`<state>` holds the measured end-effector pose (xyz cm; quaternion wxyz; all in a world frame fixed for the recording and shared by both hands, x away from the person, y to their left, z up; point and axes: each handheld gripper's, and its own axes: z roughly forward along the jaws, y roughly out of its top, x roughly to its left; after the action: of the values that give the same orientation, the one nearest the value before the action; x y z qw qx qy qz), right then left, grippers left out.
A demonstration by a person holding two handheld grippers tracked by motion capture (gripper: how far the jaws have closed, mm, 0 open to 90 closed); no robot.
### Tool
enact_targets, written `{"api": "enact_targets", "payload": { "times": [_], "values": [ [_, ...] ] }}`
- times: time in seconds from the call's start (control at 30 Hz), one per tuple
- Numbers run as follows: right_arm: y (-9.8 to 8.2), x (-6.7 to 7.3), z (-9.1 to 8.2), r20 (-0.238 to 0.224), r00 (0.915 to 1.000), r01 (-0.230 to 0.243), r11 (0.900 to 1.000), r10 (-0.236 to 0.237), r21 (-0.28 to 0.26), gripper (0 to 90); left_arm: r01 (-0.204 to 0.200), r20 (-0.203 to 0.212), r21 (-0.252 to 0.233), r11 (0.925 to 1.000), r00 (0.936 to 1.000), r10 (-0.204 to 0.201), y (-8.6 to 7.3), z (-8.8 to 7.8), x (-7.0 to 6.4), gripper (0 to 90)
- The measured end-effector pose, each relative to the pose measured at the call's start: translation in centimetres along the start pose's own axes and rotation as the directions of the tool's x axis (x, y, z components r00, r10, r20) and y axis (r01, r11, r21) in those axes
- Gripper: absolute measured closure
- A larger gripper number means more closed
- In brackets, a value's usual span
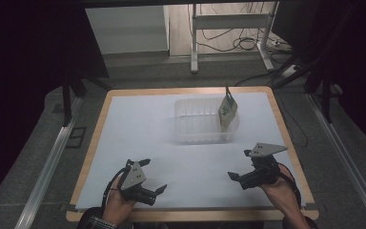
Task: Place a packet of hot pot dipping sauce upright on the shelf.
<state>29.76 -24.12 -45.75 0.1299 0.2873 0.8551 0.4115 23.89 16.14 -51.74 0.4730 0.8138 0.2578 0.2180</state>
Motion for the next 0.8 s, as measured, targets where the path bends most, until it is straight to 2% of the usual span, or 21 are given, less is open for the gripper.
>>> {"api": "enact_targets", "payload": {
  "times": [0.4, 0.8],
  "values": [
    [-1.3, 0.7, 0.4, -0.007, 0.9999, 0.01, 1.0, -0.01, -0.004, 0.0, -0.008, 0.004, 0.007, 0.9999, 1.0, 0.008, 0.0, 0.1, -0.1, 0.0],
    [-2.6, 0.7, 1.3, -0.012, 0.9997, 0.022, 0.999, -0.022, 0.028, 0.0, -0.017, 0.006, 0.015, 0.9997, 0.9998, 0.017, 0.0, 0.2, -0.2, 0.0]
  ]
}}
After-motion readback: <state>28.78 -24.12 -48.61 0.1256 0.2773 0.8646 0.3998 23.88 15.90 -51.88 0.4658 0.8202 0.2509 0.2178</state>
